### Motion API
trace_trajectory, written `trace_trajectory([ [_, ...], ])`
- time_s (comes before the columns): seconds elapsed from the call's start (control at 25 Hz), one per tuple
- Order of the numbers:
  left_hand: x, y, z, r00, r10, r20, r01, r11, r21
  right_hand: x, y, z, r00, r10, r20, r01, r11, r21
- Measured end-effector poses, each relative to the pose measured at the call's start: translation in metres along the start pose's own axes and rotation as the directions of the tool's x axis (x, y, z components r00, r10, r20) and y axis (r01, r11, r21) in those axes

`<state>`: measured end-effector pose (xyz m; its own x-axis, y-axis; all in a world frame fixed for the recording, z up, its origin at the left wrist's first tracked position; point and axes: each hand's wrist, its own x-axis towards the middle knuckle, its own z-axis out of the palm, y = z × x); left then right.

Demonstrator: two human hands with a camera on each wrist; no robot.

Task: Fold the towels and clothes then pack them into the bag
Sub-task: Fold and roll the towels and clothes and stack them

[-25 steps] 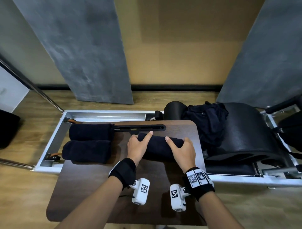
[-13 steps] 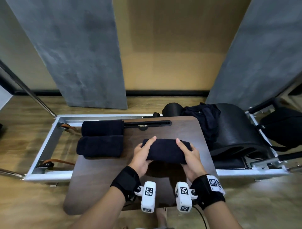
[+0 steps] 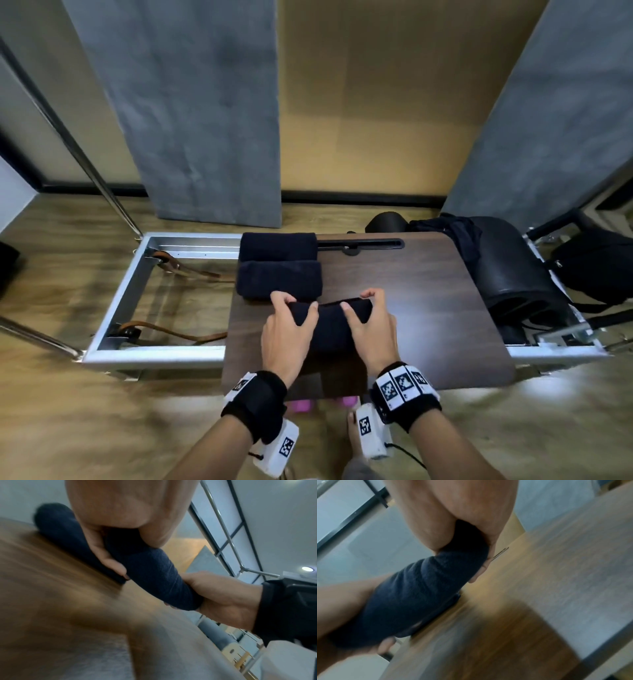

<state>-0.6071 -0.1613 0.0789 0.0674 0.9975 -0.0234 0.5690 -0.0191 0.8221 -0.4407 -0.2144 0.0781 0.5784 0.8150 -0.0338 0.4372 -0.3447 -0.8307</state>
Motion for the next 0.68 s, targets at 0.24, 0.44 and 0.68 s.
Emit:
trace_trajectory([
  [0.24,0.034,-0.052,-0.045,0.957,-0.285,-0.045,0.278,0.953,-0.119,-0.003,-0.011,0.05,0.967,0.207,0.151,-0.249,0.898,0.362],
  [0.44,0.052,-0.077,-0.051,0.95,-0.312,-0.007,0.294,0.9,-0.321,-0.004,-0.007,0.07,0.934,0.357,0.024,-0.308,0.766,0.564],
  [0.68,0.056,-0.086,-0.053,0.935,-0.342,-0.096,0.271,0.862,-0.427,0.0,-0.009,0.083,0.941,0.336,-0.035,-0.31,0.901,0.303],
])
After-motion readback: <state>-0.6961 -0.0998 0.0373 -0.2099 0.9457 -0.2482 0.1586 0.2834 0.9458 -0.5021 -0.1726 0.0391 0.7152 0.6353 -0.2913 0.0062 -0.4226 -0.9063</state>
